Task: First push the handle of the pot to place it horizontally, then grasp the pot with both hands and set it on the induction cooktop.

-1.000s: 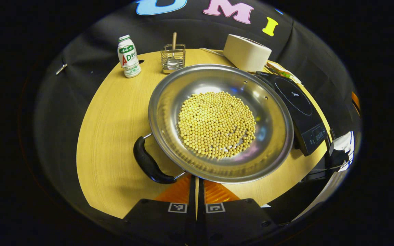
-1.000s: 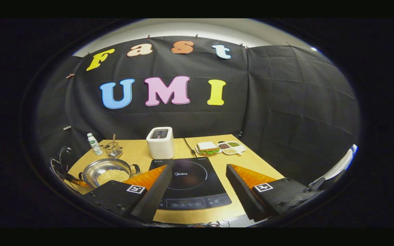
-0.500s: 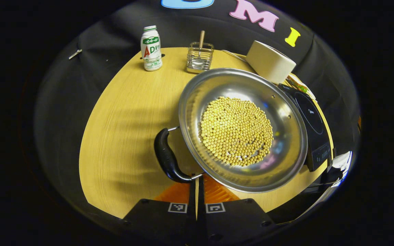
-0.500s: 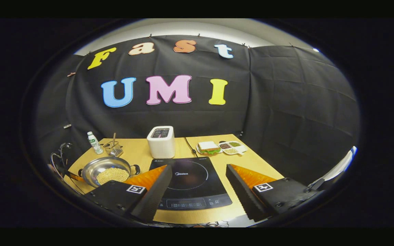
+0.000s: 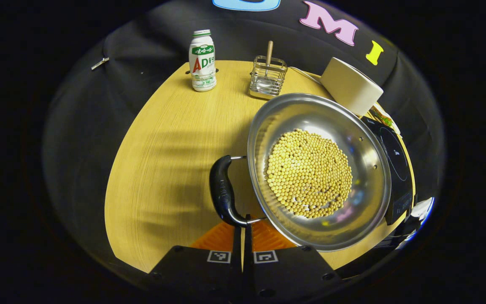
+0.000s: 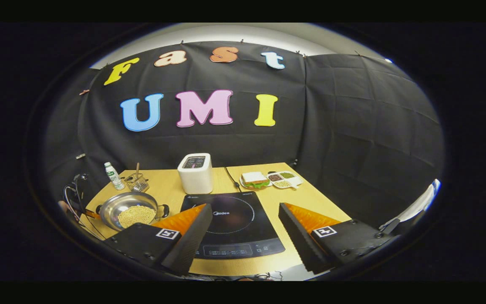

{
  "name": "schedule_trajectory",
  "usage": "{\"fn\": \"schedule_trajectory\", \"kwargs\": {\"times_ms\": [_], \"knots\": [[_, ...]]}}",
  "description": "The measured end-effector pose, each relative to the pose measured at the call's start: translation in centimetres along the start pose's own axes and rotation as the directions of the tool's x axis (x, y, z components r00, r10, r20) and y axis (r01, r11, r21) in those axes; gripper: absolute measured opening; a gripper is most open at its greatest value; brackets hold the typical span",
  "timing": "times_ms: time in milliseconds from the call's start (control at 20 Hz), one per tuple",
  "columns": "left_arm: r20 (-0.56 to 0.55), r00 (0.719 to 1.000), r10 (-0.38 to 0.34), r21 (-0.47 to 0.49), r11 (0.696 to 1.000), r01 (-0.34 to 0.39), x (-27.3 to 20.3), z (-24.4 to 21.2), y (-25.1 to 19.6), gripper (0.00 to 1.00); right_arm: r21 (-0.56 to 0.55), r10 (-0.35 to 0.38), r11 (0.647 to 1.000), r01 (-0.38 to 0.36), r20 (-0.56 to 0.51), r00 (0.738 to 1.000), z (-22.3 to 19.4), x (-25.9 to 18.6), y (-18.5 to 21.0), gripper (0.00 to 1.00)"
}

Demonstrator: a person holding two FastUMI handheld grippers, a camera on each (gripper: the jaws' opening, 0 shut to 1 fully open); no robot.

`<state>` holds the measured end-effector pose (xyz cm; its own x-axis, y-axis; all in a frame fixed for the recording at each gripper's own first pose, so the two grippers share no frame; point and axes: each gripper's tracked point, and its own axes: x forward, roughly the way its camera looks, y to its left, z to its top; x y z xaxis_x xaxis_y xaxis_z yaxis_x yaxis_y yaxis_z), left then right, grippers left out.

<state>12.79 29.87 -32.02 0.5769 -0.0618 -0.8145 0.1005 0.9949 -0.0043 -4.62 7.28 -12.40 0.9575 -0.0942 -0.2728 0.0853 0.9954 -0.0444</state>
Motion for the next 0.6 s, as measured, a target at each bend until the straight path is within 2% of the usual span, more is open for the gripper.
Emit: {"fn": "schedule_trajectory", "kwargs": {"times_ms": [350, 600], "knots": [[0.028, 0.999, 0.03, -0.013, 0.999, -0.03, 1.1, 2.4, 1.9, 0.05, -0.021, -0.007, 1.0, 0.007, -0.001, 1.0, 0.2, -0.2, -0.2, 0.99], [0.049, 0.998, 0.045, -0.029, 0.999, -0.044, 0.1, 2.3, 2.0, 0.05, -0.029, 0.0, 1.0, 0.0, -0.003, 1.0, 0.3, 0.0, 0.1, 0.99]]}}
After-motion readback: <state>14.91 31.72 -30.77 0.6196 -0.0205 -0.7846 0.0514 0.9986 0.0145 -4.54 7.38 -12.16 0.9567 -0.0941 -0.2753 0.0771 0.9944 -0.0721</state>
